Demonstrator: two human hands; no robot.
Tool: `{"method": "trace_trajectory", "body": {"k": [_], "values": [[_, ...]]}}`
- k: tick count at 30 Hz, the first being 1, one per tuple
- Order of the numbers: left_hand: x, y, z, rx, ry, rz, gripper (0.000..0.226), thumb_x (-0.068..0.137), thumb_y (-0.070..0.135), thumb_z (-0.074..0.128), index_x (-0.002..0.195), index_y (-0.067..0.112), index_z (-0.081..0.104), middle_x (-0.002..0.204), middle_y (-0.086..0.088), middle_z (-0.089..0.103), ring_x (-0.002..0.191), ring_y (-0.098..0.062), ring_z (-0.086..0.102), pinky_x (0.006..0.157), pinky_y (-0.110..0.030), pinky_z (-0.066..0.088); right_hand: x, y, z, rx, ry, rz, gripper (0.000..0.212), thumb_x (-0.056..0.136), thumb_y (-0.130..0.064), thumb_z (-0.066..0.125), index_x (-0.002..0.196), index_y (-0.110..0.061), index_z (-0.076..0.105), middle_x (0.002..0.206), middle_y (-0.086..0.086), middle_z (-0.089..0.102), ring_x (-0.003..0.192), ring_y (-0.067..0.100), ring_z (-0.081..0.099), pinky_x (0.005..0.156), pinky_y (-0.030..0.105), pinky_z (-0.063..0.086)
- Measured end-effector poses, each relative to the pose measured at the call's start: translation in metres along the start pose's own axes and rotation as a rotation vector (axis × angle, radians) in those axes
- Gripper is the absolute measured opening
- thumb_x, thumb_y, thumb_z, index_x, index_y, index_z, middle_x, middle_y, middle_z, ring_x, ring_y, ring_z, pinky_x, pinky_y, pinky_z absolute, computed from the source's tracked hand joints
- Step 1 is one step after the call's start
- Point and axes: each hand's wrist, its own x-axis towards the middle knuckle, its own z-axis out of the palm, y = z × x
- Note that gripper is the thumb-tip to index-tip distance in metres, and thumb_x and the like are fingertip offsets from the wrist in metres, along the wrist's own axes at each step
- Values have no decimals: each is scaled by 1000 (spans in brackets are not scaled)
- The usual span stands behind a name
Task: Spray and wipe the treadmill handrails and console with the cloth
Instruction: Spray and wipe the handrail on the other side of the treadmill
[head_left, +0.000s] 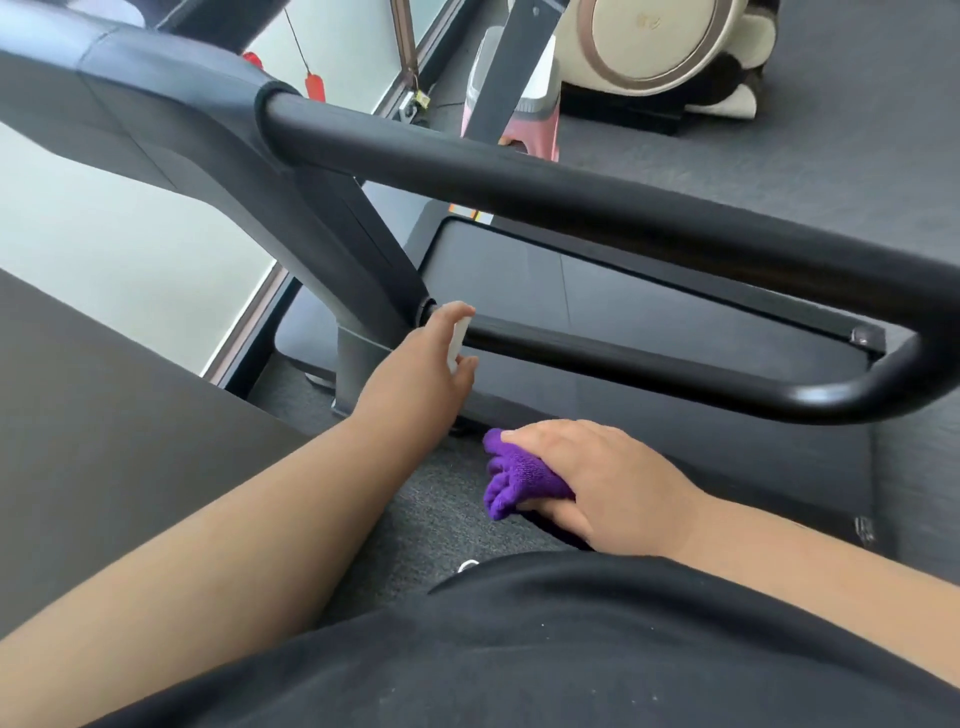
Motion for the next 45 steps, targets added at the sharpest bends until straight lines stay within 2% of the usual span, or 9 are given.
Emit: {"method": "trace_trajectory", "body": {"k": [2,5,15,19,27,32,37,41,45], "values": [[9,-1,9,35,-33,-19,44,96,33,57,134,41,35,94,8,56,64,-3,49,61,-29,36,-4,4,-1,27,-19,-11,64,88,-61,51,142,-29,49,137,-11,57,126,10,50,106,22,34],[17,1,19,50,-51,-32,42,97,33,56,132,40,36,95,7,57,65,-8,53,63,-30,40,-9,11,-1,48,2,-22,67,87,-65,47,142,-27,50,136,-10,59,126,8,50,103,16,29],[-4,40,26,-24,-59,-17,45,96,37,58,134,45,35,100,13,56,82,-10,55,73,-31,43,-38,39,-12,100,68,-76,64,87,-62,49,138,-23,54,130,-8,63,122,10,55,103,25,40],[-7,82,41,8,-93,96,42,96,37,58,129,46,34,114,8,62,87,-14,57,74,-29,40,-53,48,-20,75,127,-124,61,86,-59,53,136,-24,55,127,-7,65,118,9,56,98,21,38],[-8,126,63,50,-115,118,43,97,37,58,135,38,37,114,4,65,83,-14,54,72,-29,39,-89,77,-30,63,164,-164,59,85,-55,57,137,-29,49,128,-8,64,117,7,54,101,12,29],[-19,163,66,-8,-131,181,47,95,37,61,136,41,38,96,12,60,76,-12,53,68,-28,38,-104,87,-37,61,146,-161,57,86,-58,55,138,-37,42,130,-11,63,119,6,55,103,21,39],[-15,206,81,21,-193,303,44,94,38,60,129,45,37,87,13,56,69,-13,52,61,-29,36,-112,92,-43,42,34,-164,55,88,-56,60,138,-33,51,126,-9,64,113,14,59,96,35,49],[-16,220,95,40,-213,325,40,94,34,60,129,39,42,88,13,51,74,-14,48,65,-27,32,-118,95,-45,19,63,-181,57,87,-57,53,136,-30,51,123,-4,66,107,18,61,90,33,50],[-19,216,95,6,-189,279,42,92,38,63,128,42,42,84,12,53,70,-15,49,64,-27,34,-123,97,-48,38,66,-173,55,87,-53,61,136,-32,51,122,-6,65,109,15,59,93,35,51]]}}
